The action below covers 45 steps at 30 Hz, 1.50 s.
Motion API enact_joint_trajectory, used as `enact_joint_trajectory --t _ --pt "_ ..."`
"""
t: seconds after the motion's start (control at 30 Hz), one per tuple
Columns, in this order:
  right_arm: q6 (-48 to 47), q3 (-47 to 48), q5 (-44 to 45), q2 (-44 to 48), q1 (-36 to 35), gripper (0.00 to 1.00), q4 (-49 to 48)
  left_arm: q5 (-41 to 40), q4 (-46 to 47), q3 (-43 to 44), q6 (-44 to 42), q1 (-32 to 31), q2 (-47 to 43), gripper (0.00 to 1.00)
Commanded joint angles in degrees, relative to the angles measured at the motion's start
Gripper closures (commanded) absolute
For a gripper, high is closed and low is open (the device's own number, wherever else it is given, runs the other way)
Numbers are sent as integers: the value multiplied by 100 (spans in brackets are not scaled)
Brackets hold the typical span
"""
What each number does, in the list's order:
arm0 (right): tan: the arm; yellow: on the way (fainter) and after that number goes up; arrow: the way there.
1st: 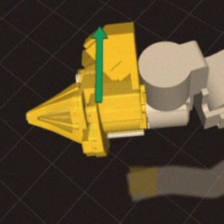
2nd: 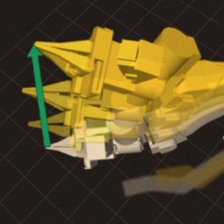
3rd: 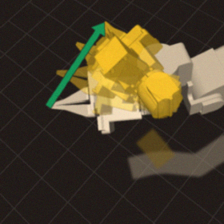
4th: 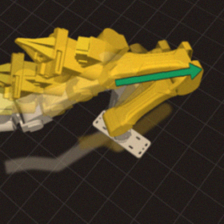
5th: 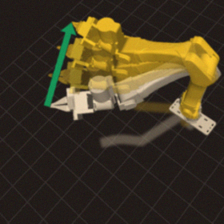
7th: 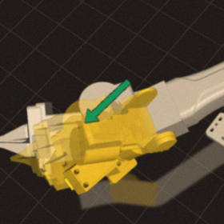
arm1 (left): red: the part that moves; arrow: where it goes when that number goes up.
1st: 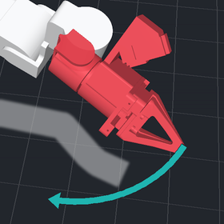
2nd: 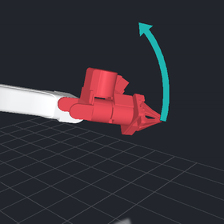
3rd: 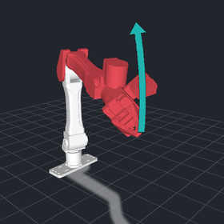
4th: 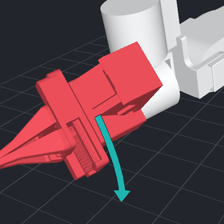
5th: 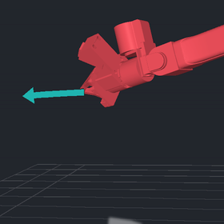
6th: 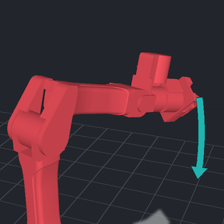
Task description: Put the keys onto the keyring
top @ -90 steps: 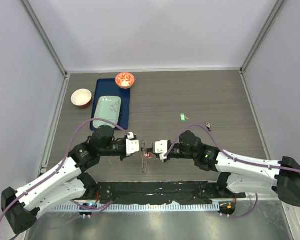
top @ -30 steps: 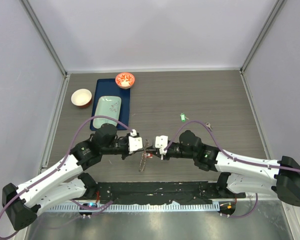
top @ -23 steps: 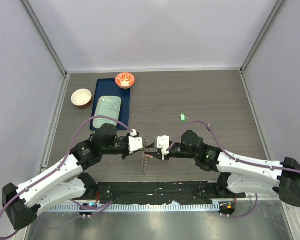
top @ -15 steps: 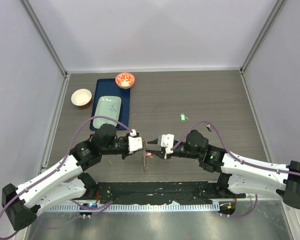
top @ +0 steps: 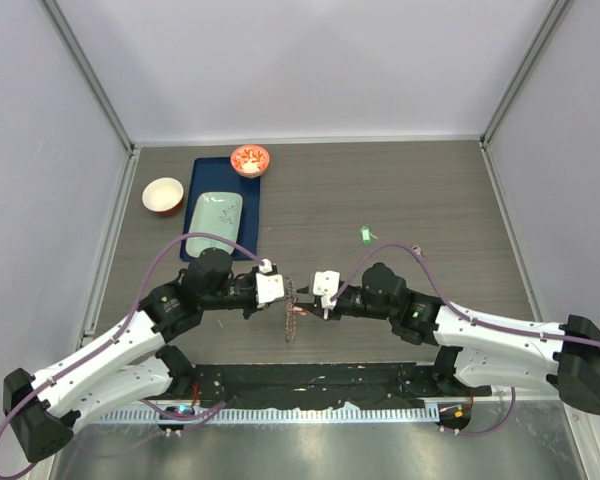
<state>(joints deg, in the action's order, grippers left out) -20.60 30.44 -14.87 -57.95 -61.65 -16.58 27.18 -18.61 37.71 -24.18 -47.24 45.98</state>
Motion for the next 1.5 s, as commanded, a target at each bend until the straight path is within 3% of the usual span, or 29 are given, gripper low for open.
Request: enact_joint_trajectory --t 0.0,0.2,0.4,1.47 --pt "30 -2 46 -67 30 64 -285 51 472 25 54 -4 -115 100" --pt "82 -47 81 -155 65 75 -381 51 472 25 54 -4 -106 100" --pt "91 -20 46 -164 74 99 -390 68 464 25 63 -4 -98 100" --pt "-172 507 -235 -155 74 99 -38 209 174 245 133 -13 298 100"
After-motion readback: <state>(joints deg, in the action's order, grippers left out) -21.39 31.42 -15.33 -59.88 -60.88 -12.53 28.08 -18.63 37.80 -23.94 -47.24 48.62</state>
